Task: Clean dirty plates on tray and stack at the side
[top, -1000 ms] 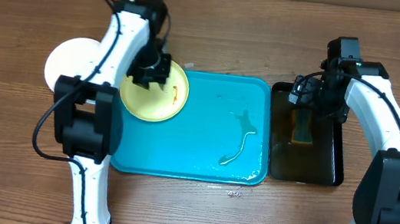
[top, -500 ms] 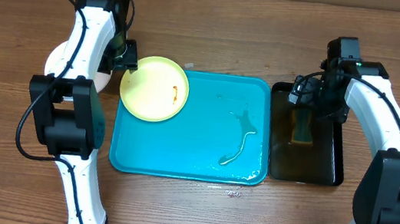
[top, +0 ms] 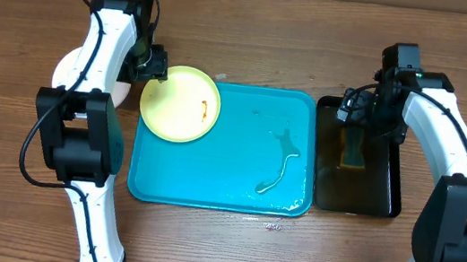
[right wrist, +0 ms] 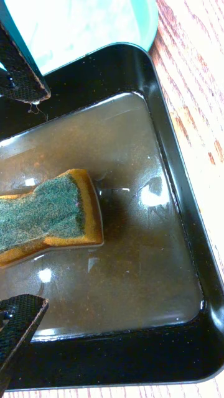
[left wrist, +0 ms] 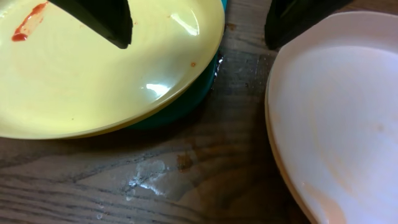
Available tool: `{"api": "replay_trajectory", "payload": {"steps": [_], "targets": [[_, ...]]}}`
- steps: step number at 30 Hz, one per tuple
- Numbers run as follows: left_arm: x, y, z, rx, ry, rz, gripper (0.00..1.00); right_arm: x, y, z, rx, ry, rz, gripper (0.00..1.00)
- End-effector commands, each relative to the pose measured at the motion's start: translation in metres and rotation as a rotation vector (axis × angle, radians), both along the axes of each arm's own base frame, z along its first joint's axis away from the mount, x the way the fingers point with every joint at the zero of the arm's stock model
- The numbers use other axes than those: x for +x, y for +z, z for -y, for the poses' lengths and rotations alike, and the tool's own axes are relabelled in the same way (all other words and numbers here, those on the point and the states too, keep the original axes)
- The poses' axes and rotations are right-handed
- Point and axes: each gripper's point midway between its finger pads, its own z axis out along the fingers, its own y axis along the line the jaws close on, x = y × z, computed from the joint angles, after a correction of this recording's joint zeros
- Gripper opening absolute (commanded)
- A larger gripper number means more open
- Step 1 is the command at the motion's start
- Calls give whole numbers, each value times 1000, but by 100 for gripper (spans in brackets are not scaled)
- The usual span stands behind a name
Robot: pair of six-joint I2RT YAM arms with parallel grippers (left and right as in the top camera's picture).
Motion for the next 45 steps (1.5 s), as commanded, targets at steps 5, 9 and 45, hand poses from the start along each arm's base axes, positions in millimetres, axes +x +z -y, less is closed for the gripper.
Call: {"api": "replay_trajectory", "payload": {"steps": [5,9,45], "targets": [[-9,-29,8,-6,-117,-37,73,8,15,-1,9,0,46,100],[-10,-32,15,-45,-131,-37,73,8,15,-1,9,0,46,100],[-79,-30,141,-281,-377,-248,70,8,15,-1,9,0,46,100]]}}
